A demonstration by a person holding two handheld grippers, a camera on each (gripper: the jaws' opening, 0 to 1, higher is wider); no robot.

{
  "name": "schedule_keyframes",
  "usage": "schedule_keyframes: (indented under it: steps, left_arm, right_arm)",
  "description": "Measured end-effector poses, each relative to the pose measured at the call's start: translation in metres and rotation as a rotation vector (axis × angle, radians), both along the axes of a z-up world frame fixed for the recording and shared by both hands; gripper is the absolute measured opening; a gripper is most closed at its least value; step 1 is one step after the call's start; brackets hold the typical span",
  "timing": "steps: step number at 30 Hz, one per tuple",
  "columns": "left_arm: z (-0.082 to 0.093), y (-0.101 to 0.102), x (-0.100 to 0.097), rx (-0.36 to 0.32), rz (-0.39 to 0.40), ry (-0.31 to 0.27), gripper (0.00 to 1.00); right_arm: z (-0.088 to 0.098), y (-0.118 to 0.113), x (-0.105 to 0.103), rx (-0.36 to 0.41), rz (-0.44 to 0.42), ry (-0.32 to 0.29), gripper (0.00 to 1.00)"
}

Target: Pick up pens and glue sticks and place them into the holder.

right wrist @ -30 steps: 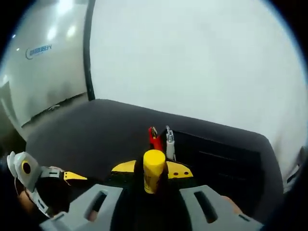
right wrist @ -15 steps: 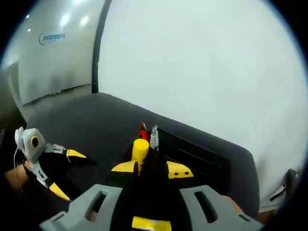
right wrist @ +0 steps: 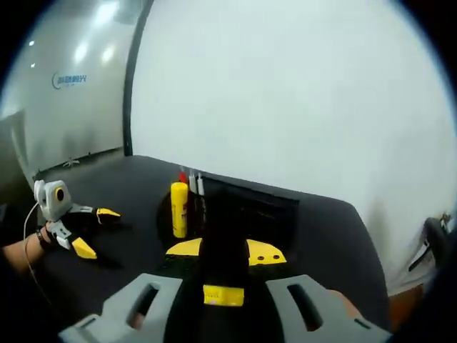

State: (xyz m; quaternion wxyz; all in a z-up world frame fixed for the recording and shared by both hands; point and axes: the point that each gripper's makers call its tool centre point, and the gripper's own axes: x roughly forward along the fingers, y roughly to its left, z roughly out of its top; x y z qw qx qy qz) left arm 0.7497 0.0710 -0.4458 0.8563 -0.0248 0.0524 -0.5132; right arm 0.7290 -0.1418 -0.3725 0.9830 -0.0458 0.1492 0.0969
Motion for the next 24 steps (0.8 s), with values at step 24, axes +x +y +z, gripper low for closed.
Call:
schedule_keyframes:
  steps: [24]
  left_arm:
    - [0.000, 0.007, 0.009, -0.033, 0.055, 0.044, 0.68]
  right_arm:
    - [-0.071, 0.002, -0.048, 0.147, 0.062, -0.135, 0.23]
